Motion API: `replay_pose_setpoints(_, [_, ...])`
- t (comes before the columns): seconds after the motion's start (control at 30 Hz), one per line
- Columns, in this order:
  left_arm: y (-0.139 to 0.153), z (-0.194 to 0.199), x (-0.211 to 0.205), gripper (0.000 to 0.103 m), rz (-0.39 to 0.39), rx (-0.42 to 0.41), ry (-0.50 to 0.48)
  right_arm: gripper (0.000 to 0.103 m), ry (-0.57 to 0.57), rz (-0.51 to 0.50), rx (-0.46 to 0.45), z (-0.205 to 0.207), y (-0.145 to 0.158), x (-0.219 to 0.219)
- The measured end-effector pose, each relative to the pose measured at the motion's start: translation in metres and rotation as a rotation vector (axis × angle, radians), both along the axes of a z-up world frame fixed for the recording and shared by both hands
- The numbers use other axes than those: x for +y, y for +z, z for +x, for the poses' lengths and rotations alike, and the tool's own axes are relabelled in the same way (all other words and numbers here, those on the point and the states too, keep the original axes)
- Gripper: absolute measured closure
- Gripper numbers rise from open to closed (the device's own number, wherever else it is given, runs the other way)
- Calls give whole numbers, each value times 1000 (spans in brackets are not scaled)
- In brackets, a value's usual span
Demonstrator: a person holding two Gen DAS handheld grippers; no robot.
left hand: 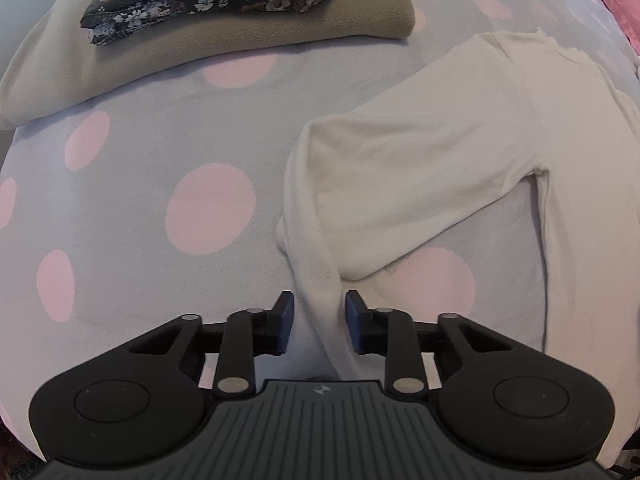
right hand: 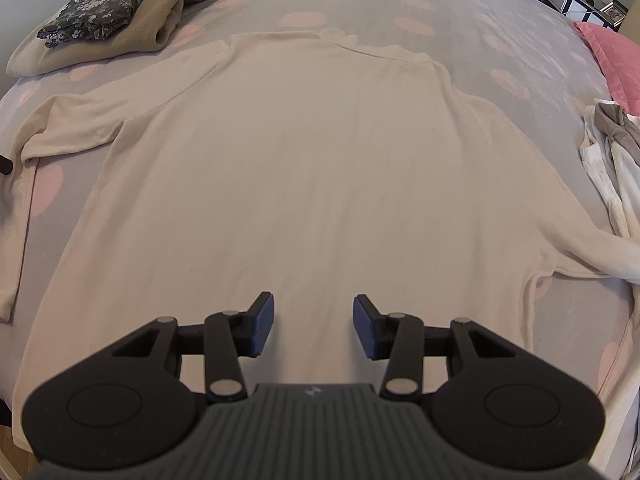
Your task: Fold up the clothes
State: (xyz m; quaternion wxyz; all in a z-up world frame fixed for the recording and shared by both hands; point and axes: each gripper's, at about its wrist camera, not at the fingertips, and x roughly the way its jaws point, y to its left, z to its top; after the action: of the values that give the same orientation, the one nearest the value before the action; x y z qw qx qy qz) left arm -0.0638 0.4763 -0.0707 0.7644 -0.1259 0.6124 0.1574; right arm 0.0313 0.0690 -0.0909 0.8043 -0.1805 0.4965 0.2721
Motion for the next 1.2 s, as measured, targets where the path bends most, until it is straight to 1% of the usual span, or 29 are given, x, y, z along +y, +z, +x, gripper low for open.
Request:
replay_pose_setpoints(0.03, [3,1,-2,95,-5,-13,-13,56,1,1,-3,-1,1,0])
replay_pose_setpoints(0.1, [9,2,-6,99,-16,-40,-38,56,2,0,-9,-2,3,1])
replay_pose_setpoints(0.37, [56,5,-39,100,-163,-253,-148,56,-11,6,-11,-3,6,-3])
replay_pose_setpoints(0.5, [74,19,-62,100,-254,-345,-210,56,-14,21,-7,-4,8,-4])
replay_pose_setpoints(0.63, [84,39,-83,100,-337,-400,-288,56,-14,28,-14,-5,11,-4])
replay_pose_setpoints(0.73, [87,53,-98,100,-385,-438,-321,56,-17,34,-17,-5,13,-3])
replay_pose_setpoints(0.8, [86,64,-109,100,-406,-455,-345,56,-18,37,-18,-5,13,-2])
replay_pose_setpoints(0.87, [86,71,-120,100,-376,-460,-377,56,-17,38,-19,-5,14,-1])
replay_pose_setpoints(0.9, [86,72,-123,98,-368,-449,-390,56,-15,38,-20,-6,14,-2])
replay_pose_setpoints(0.93, [85,74,-127,84,-360,-437,-402,56,-14,38,-21,-6,15,-2])
replay_pose_setpoints(0.97, [84,75,-130,64,-351,-426,-415,56,-14,39,-21,-5,15,-2])
replay_pose_setpoints(1.0, [83,74,-130,53,-357,-423,-420,56,-14,41,-21,-5,15,-3])
replay_pose_setpoints(1.03, [83,72,-129,45,-360,-425,-421,56,-15,44,-22,-5,16,-3])
replay_pose_setpoints(1.13, [84,66,-123,45,-353,-429,-412,56,-6,71,-16,-8,20,-1])
replay_pose_setpoints(1.2, [83,64,-119,45,-333,-421,-389,56,1,90,-13,-9,23,0])
